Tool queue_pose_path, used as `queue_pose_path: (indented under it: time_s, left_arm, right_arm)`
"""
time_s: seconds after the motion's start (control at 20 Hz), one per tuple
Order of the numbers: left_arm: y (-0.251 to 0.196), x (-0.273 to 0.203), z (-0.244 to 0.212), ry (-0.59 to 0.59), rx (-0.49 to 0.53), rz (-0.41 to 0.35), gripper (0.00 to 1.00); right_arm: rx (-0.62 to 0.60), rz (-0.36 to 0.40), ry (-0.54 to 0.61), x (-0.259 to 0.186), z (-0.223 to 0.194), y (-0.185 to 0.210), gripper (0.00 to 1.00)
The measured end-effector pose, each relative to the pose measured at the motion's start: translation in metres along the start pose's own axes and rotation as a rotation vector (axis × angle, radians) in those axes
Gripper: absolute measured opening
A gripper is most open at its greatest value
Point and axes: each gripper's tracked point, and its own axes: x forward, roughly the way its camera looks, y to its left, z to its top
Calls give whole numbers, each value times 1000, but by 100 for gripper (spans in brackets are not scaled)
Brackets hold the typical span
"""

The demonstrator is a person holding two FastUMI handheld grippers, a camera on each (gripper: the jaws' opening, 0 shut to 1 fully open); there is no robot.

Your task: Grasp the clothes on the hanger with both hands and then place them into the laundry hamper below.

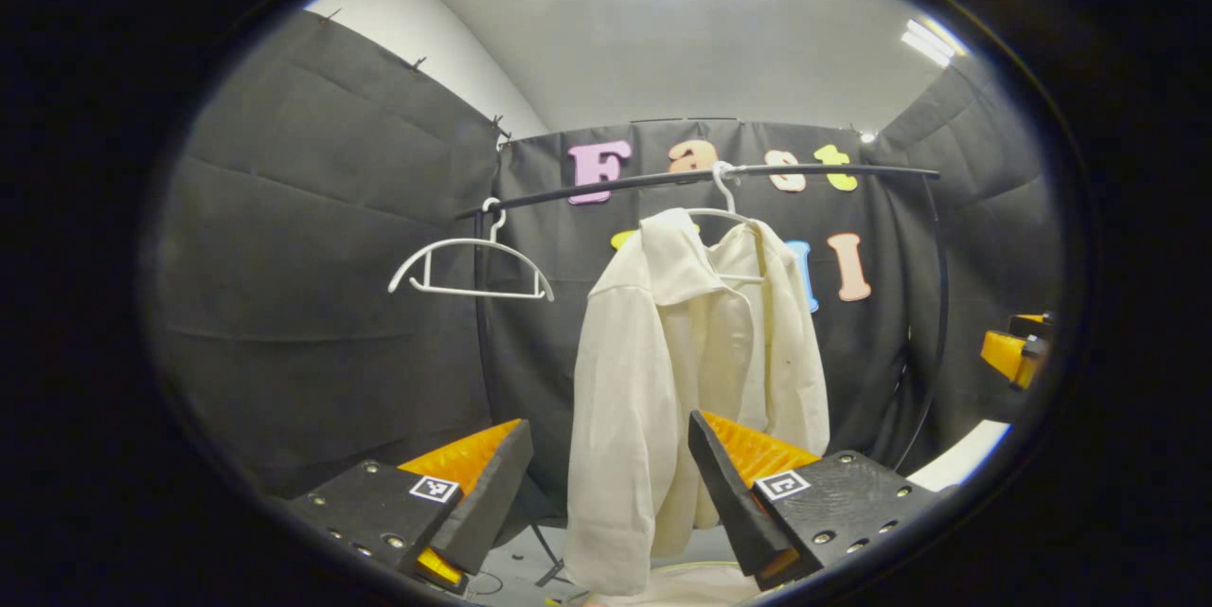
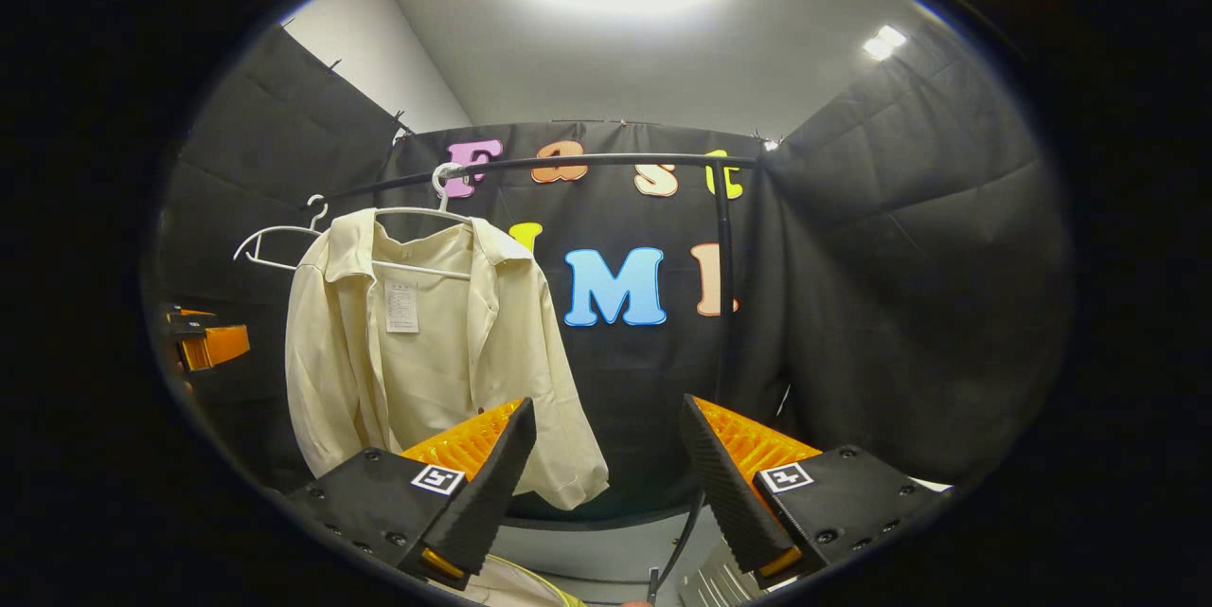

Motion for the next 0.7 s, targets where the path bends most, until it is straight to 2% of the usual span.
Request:
queue_pose_path:
  time_s: [0.4, 0.45, 0.55, 0.7]
  left_arm:
    - [12, 18, 16, -12, -5, 5, 97]
    - [8, 22, 18, -11, -6, 12, 98]
    - [-5, 27, 25, -14, -7, 16, 98]
    - [-29, 40, 32, -15, 8, 36, 97]
  right_arm:
    - [-20, -19, -67, 20, 24, 19, 97]
    - [-17, -7, -69, 28, 26, 22, 92]
    - [-6, 24, -74, 48, 29, 26, 97]
    - [11, 85, -76, 89, 29, 30, 97]
